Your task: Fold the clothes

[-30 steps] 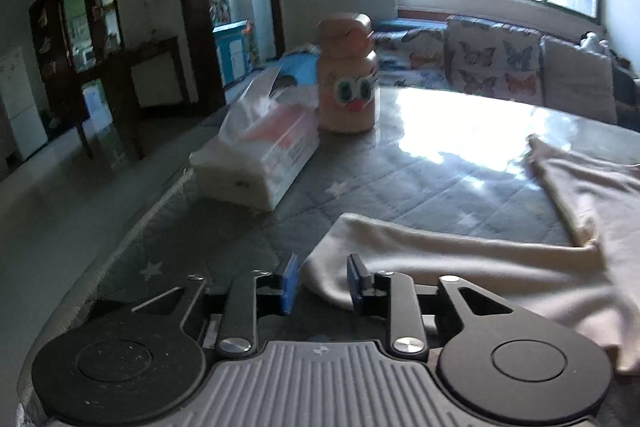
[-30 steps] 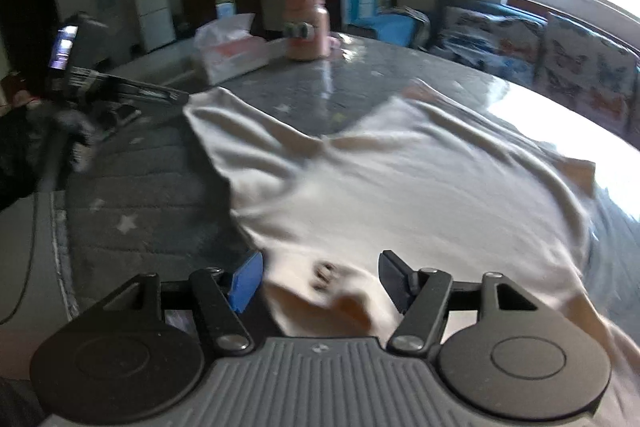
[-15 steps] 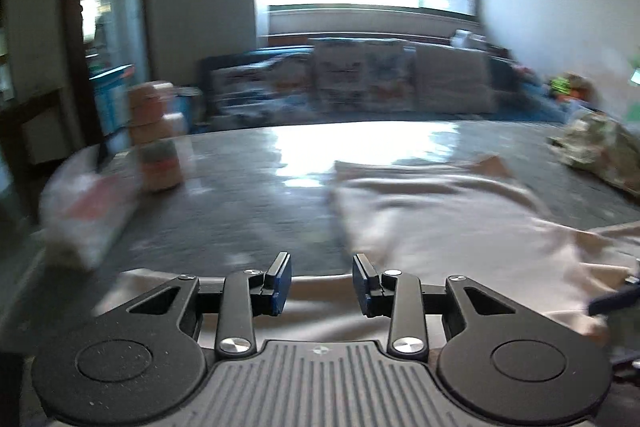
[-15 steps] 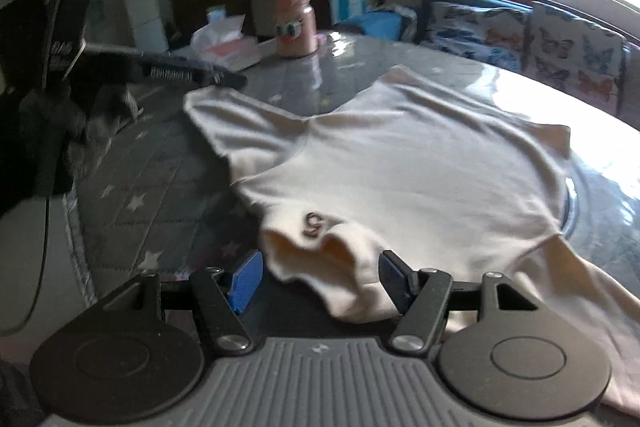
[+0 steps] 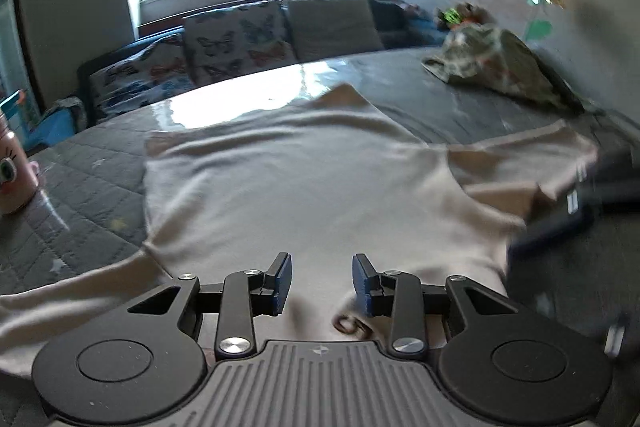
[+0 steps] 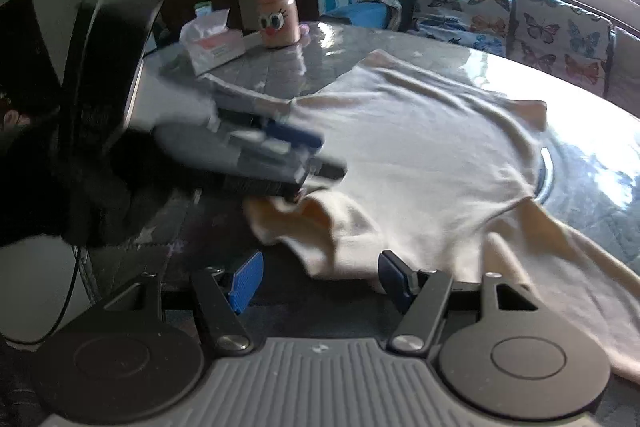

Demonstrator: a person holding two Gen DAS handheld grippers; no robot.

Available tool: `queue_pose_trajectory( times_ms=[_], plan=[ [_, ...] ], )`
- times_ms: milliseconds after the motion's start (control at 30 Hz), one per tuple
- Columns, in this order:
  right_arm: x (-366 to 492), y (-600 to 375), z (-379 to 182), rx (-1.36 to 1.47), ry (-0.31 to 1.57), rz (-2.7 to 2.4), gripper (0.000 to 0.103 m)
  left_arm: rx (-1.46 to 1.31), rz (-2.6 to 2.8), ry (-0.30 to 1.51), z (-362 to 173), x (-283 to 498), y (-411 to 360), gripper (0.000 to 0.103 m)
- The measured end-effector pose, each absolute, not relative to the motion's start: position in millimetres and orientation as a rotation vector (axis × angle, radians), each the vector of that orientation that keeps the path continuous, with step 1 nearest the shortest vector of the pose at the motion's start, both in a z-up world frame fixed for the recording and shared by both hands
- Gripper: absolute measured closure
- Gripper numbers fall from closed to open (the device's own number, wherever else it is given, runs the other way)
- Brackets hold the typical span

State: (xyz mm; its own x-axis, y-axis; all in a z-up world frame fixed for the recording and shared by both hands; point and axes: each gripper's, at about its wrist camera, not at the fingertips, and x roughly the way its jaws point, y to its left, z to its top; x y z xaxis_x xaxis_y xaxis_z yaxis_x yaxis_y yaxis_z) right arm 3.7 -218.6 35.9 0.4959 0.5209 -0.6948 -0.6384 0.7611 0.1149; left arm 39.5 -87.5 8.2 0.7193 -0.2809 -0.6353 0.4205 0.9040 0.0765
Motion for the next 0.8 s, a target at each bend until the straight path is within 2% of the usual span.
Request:
queue_pose_trajectory(
  times_ms=[367,533,800],
  plan=[
    [55,-254,45,-0.069,0.739,0.548,0.040,0.231,-0.414,0.622,21,33,-85,0.066],
    [83,-258,43,-0.059,0.738,0.493,0.052,0.217,-0.468,0.630,23,44,-100,0.065],
    [146,-259,32,-0.026,0.751,0.408,0.065,0.234,-0.600,0.671,9,43,-119,0.065]
  ],
)
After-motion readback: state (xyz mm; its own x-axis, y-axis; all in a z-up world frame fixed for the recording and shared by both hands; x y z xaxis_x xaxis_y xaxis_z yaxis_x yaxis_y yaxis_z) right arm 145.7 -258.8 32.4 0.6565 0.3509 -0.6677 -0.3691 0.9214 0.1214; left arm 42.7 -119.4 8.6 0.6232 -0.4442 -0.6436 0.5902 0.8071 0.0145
